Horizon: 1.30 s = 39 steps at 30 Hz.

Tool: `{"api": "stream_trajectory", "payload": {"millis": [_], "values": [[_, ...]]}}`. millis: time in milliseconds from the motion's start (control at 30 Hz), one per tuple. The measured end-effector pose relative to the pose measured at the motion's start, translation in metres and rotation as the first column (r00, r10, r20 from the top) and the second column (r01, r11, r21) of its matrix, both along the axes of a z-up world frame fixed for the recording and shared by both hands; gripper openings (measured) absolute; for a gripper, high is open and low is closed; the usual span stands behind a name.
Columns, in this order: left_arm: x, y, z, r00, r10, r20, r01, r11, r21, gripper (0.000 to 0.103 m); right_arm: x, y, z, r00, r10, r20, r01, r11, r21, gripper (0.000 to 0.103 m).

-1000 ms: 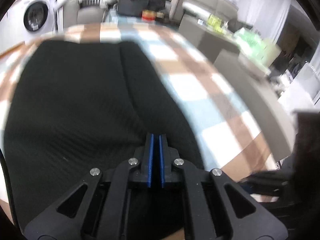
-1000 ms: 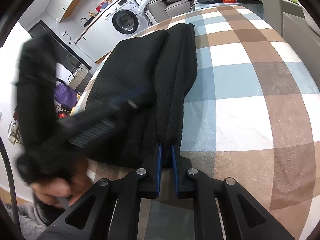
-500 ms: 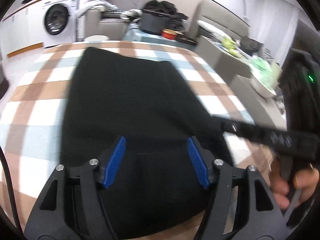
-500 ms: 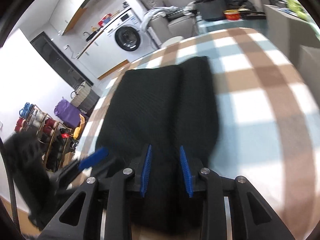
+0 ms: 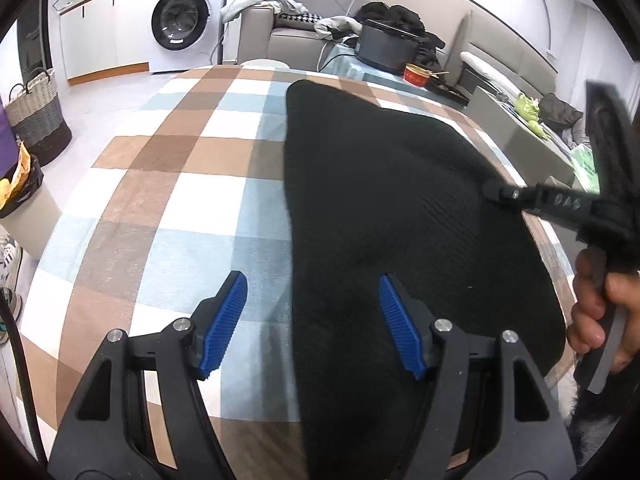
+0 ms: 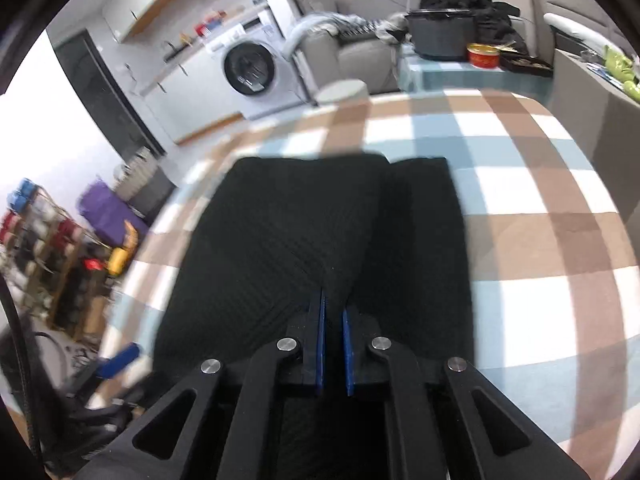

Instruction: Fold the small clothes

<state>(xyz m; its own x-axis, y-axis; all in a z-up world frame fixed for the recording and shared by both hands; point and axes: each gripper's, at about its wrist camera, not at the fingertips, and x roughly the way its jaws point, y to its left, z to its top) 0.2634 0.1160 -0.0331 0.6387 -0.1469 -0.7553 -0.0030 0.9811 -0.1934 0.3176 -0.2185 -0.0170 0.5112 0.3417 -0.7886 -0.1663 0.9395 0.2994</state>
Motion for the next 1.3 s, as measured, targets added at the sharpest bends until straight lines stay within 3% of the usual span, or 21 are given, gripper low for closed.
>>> {"api": "stream_trajectory", "payload": {"millis": [67, 200, 333, 533, 600, 667, 733, 833, 967, 1067, 1133, 1200, 1267, 1300], "values": [[0.003, -0.003, -0.004, 1.0, -0.003, -0.006, 0.003, 1.0, -0.002, 0.066, 0.011, 0.003, -0.024, 0.993, 0.018, -0.119, -0.022, 0.999, -0.028, 0.011], [0.008, -0.01, -0.01, 1.0, -0.013, -0.021, 0.013, 1.0, 0.014, 0.066, -0.011, -0.014, -0.009, 0.997, -0.001, -0.073, 0.003, 1.0, 0.027, 0.022], [0.003, -0.019, -0.01, 0.999, -0.032, -0.025, 0.032, 1.0, -0.002, 0.066, -0.053, -0.042, 0.004, 0.999, -0.037, -0.032, 0.039, 0.998, 0.042, 0.042], [-0.022, -0.024, -0.016, 0.996, -0.077, -0.047, 0.074, 0.995, -0.06, 0.065, -0.112, -0.061, -0.013, 0.995, -0.047, -0.088, 0.055, 0.995, 0.089, 0.042], [-0.031, -0.024, -0.018, 0.996, -0.087, -0.036, 0.084, 0.994, -0.072, 0.051, -0.121, -0.061, -0.021, 0.995, -0.034, -0.098, 0.045, 0.992, 0.118, 0.04], [-0.037, -0.025, -0.017, 0.997, -0.082, -0.013, 0.081, 0.995, -0.051, 0.026, -0.121, -0.058, -0.029, 0.994, -0.022, -0.111, 0.037, 0.99, 0.134, 0.025], [-0.039, -0.025, -0.016, 0.997, -0.076, 0.0, 0.076, 0.996, -0.042, 0.013, -0.12, -0.056, -0.032, 0.994, -0.032, -0.102, 0.046, 0.989, 0.14, 0.021], [-0.029, -0.021, -0.015, 0.998, -0.055, 0.005, 0.055, 0.997, -0.054, 0.011, -0.114, -0.05, -0.033, 0.995, -0.023, -0.094, 0.037, 0.988, 0.147, 0.017], [-0.006, -0.022, -0.012, 0.999, -0.039, 0.017, 0.038, 0.999, 0.022, 0.011, -0.097, -0.038, -0.031, 0.997, -0.027, -0.076, 0.036, 0.991, 0.128, 0.017], [0.005, -0.019, -0.009, 0.999, -0.038, 0.008, 0.038, 0.999, 0.025, 0.011, -0.088, -0.032, -0.03, 0.999, -0.022, -0.048, 0.026, 0.997, 0.078, 0.018], [0.002, -0.017, -0.005, 0.999, -0.033, 0.015, 0.032, 0.999, 0.029, 0.015, -0.091, -0.033, -0.024, 1.0, -0.008, -0.019, 0.009, 0.999, 0.043, 0.027], [-0.004, -0.015, 0.001, 0.998, -0.042, 0.055, 0.039, 0.998, 0.048, 0.029, -0.099, -0.038, -0.015, 0.999, 0.0, 0.035, -0.001, 1.0, 0.019, 0.046], [-0.016, -0.013, 0.012, 0.991, -0.028, 0.13, 0.016, 0.996, 0.093, 0.073, -0.107, -0.043, -0.004, 0.994, 0.015, 0.105, -0.016, 1.0, 0.014, 0.068], [-0.023, -0.012, 0.017, 0.984, -0.025, 0.179, 0.007, 0.995, 0.1, 0.08, -0.113, -0.046, 0.002, 0.988, 0.023, 0.151, -0.025, 1.0, 0.013, 0.074]]}}
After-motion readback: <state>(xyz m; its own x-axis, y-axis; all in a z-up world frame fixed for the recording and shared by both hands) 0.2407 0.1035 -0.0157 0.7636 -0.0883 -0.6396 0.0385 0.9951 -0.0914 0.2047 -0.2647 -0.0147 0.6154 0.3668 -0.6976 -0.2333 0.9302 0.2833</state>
